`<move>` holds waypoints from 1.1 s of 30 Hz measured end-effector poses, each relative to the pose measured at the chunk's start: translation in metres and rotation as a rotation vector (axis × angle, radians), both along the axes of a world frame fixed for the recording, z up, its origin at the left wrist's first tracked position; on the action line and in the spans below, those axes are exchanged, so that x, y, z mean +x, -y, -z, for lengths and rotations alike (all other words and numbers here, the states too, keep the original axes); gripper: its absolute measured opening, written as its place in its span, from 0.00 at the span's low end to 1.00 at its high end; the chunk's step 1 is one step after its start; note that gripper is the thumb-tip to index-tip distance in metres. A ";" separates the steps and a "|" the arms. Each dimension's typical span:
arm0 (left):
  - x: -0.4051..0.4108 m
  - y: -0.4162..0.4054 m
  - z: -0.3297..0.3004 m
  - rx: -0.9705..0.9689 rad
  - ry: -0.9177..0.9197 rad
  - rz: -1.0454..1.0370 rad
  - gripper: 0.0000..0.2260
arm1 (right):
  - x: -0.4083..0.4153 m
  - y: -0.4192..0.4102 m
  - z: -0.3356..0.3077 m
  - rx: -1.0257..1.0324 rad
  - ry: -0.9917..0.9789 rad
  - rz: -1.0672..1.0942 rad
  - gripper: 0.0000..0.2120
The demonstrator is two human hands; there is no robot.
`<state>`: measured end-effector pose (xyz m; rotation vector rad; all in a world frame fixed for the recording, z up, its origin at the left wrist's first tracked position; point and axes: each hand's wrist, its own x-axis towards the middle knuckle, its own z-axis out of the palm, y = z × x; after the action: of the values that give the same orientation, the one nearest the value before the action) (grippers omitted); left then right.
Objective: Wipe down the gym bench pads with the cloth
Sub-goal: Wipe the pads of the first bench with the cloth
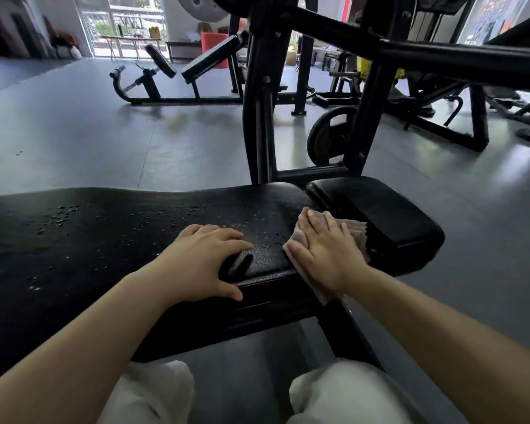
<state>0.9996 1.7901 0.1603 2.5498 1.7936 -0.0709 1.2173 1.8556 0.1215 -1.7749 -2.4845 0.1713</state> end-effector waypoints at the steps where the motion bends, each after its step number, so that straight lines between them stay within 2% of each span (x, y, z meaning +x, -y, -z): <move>1: -0.002 0.001 0.000 0.005 0.003 -0.007 0.38 | -0.002 -0.009 -0.003 -0.025 -0.003 0.022 0.32; 6: -0.004 0.003 0.000 0.008 -0.007 -0.015 0.36 | -0.021 -0.025 -0.012 -0.089 0.033 0.094 0.34; 13: -0.002 0.010 0.004 0.035 -0.036 -0.015 0.31 | -0.032 0.029 -0.002 -0.032 0.093 -0.204 0.34; 15: 0.000 0.011 0.007 0.068 -0.010 -0.021 0.30 | -0.029 0.025 -0.004 -0.081 0.011 -0.240 0.34; 16: 0.002 0.011 0.007 0.092 0.016 -0.022 0.30 | -0.026 0.021 -0.008 -0.120 -0.114 -0.246 0.34; 18: 0.007 0.011 0.007 0.146 0.080 -0.012 0.28 | -0.015 0.015 -0.017 -0.120 -0.440 -0.224 0.27; 19: 0.011 0.011 0.007 0.176 0.108 0.005 0.27 | -0.007 0.014 -0.021 -0.057 -0.516 -0.201 0.22; 22: 0.023 0.012 0.011 0.261 0.151 0.065 0.24 | 0.023 0.009 -0.023 0.122 -0.469 -0.118 0.12; 25: 0.034 0.010 0.016 0.311 0.166 0.041 0.22 | 0.039 0.008 -0.019 0.198 -0.375 -0.104 0.09; 27: 0.038 0.008 0.019 0.311 0.251 0.011 0.19 | 0.038 0.016 -0.020 0.258 -0.361 -0.145 0.07; 30: 0.044 0.010 0.020 0.277 0.487 -0.009 0.15 | 0.025 0.042 -0.022 0.260 -0.383 -0.300 0.06; 33: 0.051 0.016 0.017 0.154 0.799 -0.074 0.12 | 0.009 0.066 -0.021 0.139 -0.309 -0.329 0.15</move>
<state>1.0502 1.7743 0.1434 2.0966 1.5721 0.9652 1.2264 1.7894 0.1429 -1.1765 -2.4686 0.2635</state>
